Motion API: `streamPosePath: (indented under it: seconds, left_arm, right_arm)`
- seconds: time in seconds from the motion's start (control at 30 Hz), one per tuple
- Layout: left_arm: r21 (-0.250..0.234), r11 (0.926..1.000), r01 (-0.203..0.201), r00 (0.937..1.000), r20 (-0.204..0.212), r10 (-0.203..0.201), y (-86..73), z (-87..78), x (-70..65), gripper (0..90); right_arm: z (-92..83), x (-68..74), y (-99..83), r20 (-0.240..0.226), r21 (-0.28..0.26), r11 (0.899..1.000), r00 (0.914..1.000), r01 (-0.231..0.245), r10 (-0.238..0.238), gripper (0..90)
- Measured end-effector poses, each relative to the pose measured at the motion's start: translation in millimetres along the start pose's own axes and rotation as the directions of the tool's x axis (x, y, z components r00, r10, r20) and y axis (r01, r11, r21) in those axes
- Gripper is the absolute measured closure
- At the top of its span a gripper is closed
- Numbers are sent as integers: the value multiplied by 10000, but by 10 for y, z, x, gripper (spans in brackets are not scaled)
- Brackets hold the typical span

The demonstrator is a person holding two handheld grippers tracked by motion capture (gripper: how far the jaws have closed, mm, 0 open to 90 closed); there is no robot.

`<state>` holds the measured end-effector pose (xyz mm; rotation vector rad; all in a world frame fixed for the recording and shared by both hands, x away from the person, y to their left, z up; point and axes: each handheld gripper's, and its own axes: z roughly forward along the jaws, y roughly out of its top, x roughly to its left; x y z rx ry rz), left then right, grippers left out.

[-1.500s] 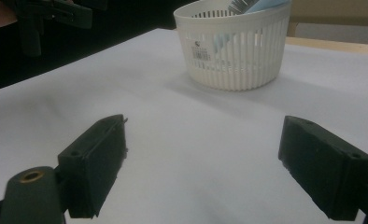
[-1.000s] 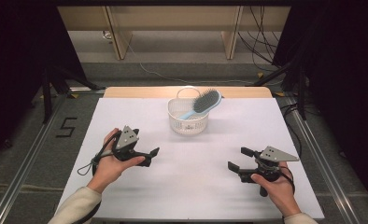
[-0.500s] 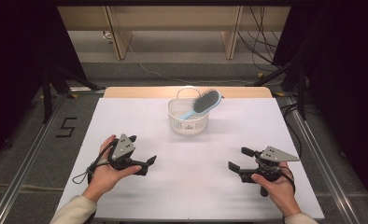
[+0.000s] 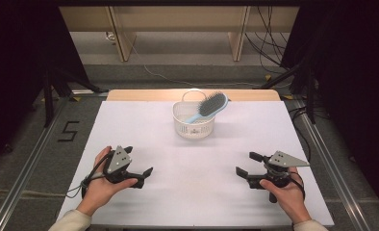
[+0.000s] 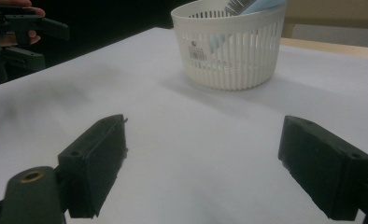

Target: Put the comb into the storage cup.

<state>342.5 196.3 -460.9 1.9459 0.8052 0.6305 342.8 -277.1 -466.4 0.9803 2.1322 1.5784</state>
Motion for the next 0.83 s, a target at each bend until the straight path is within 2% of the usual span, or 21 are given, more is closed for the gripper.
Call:
streamPosePath:
  seconds: [0.2, 0.43, 0.83]
  left_arm:
    - [-56, 10000, 39, 9999, -103, -40, -34, -46, 22, 5]
    - [38, 10000, 0, 9998, -184, 1, -59, -26, 18, 7]
    - [191, 9998, 2, 9999, -153, 1, -88, 6, -18, 13]
  right_arm:
    - [-52, -9, -20, 86, 62, 10000, 9999, 66, -67, 160]
    - [-159, -46, -58, 285, 16, 10000, 9996, -19, 19, 160]
    - [-139, -47, -63, 262, 54, 10000, 9997, 1, -3, 160]
